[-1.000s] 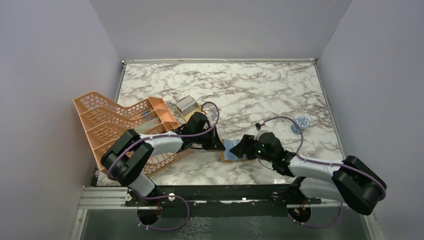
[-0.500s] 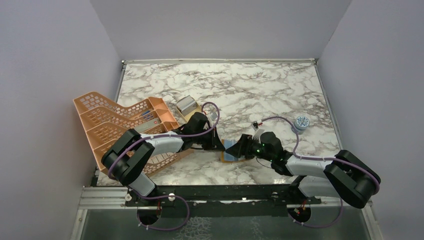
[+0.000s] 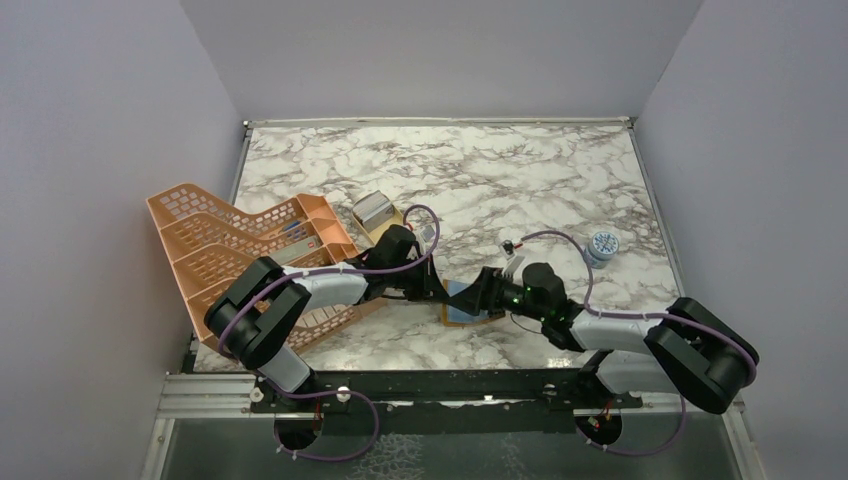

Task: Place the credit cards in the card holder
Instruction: Open the card holder at the center of the board.

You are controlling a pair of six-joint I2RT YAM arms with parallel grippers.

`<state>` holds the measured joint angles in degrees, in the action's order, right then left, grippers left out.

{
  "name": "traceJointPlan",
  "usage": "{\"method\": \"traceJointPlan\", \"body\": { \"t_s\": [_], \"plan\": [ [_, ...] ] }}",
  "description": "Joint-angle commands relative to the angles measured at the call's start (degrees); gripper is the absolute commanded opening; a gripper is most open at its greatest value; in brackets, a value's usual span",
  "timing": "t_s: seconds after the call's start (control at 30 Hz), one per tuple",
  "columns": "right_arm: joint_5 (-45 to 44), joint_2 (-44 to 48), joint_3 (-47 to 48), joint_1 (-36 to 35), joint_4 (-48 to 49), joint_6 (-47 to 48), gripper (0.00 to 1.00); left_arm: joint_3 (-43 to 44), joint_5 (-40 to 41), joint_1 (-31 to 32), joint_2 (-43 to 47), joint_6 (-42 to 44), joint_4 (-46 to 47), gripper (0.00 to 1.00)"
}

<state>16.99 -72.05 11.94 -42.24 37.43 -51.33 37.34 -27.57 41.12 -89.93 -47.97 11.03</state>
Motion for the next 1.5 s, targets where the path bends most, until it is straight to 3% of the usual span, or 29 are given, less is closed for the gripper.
{"method": "traceJointPlan", "body": {
  "t_s": [0.0,0.2,0.43,0.57,0.87,1.47],
  "plan": [
    [2.1,-2.1,1.4,0.5,3.1,0.6,0.69,-0.5,1.1,0.5,-0.6,1.3,0.3,0.0],
    [2.7,-0.1,3.6,0.7,-2.0,2.5,0.67,-0.3,1.5,0.5,-0.8,1.6,-0.3,0.0],
    [-8.8,9.2,14.2,0.7,-38.2,9.4,0.66,0.2,2.5,0.5,-0.2,2.2,-1.7,0.0],
    [-14.5,10.8,16.4,0.7,-47.9,11.1,0.66,0.4,2.7,0.4,-0.1,1.8,-1.5,0.0],
    [-19.7,11.1,16.9,0.7,-50.8,11.7,0.65,0.8,2.4,0.5,-0.5,1.9,-1.7,0.0],
    [-21.5,9.3,15.2,0.7,-49.4,11.4,0.64,0.7,2.5,0.6,-0.8,1.8,-1.4,0.0]
  ]
}}
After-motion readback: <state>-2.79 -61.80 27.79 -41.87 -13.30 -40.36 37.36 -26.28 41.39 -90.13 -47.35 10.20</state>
